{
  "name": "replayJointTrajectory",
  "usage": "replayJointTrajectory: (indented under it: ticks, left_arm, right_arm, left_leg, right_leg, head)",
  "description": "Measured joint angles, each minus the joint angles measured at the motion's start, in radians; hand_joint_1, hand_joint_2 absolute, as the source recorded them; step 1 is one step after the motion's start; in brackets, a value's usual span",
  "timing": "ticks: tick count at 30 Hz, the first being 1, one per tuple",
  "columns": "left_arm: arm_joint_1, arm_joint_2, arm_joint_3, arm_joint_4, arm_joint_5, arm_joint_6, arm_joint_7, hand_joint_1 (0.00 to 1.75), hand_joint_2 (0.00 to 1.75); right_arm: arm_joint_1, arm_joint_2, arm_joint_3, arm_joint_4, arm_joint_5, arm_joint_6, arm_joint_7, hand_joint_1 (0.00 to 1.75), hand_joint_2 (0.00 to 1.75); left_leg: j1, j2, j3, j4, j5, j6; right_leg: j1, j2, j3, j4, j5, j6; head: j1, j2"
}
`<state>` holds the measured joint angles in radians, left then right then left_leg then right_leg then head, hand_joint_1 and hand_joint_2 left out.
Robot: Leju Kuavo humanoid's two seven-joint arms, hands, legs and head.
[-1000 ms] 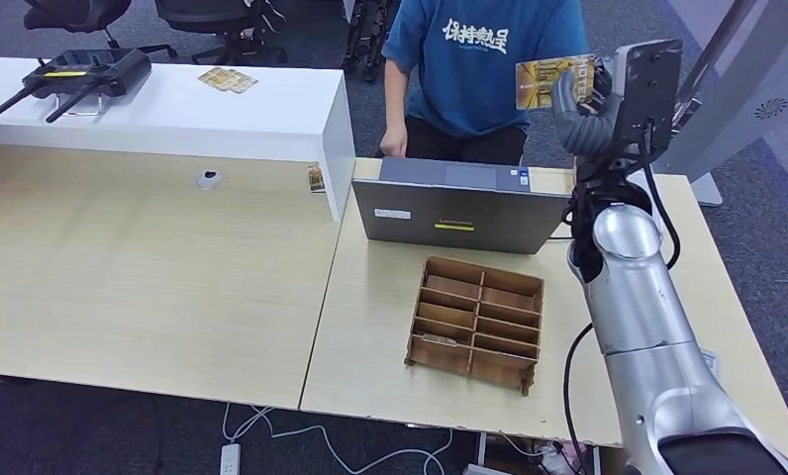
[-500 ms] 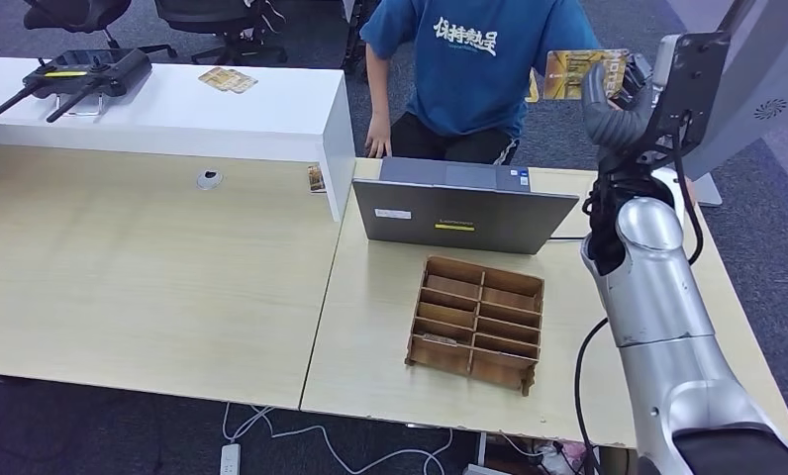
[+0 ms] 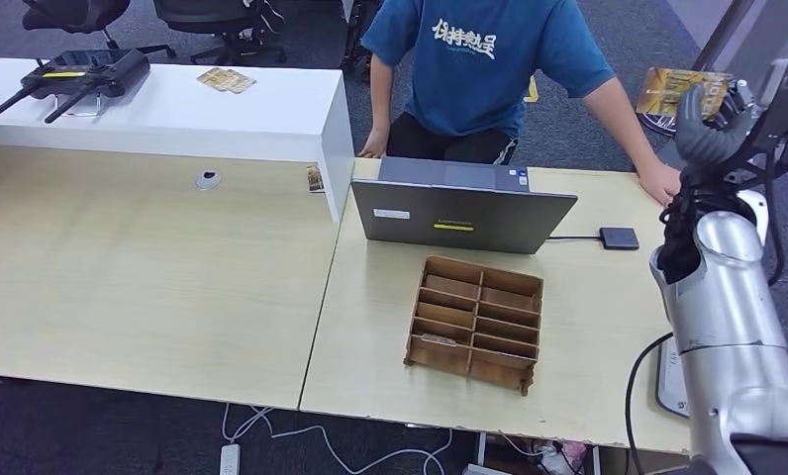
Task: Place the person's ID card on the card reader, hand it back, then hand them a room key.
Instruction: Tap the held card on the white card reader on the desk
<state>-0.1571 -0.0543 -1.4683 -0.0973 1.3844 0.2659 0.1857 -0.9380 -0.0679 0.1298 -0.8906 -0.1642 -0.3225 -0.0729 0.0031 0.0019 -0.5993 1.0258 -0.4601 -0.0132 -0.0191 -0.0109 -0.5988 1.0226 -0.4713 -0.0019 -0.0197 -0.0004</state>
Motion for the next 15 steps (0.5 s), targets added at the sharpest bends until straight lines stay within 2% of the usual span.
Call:
replayJointTrajectory:
  ticks: [7,15]
  left_arm:
    - [0.0,0.001,0.0,0.0,0.007,-0.001,-0.001,0.0,0.0]
    - [0.0,0.001,0.0,0.0,0.008,-0.001,-0.005,0.0,0.0]
  right_arm:
    - [0.022,-0.056,-0.027,0.008,0.018,-0.002,-0.004,1.75,1.75]
    - [0.03,-0.075,-0.039,0.011,0.022,0.0,-0.009,1.75,1.75]
  left_leg:
    - [0.0,-0.001,0.0,0.0,0.0,0.0]
    - [0.0,0.0,0.0,0.0,0.0,0.0]
  right_leg:
    - [0.0,0.0,0.0,0.0,0.0,0.0]
    - [0.0,0.0,0.0,0.0,0.0,0.0]
  head:
    - [0.0,0.0]
    - [0.0,0.0]
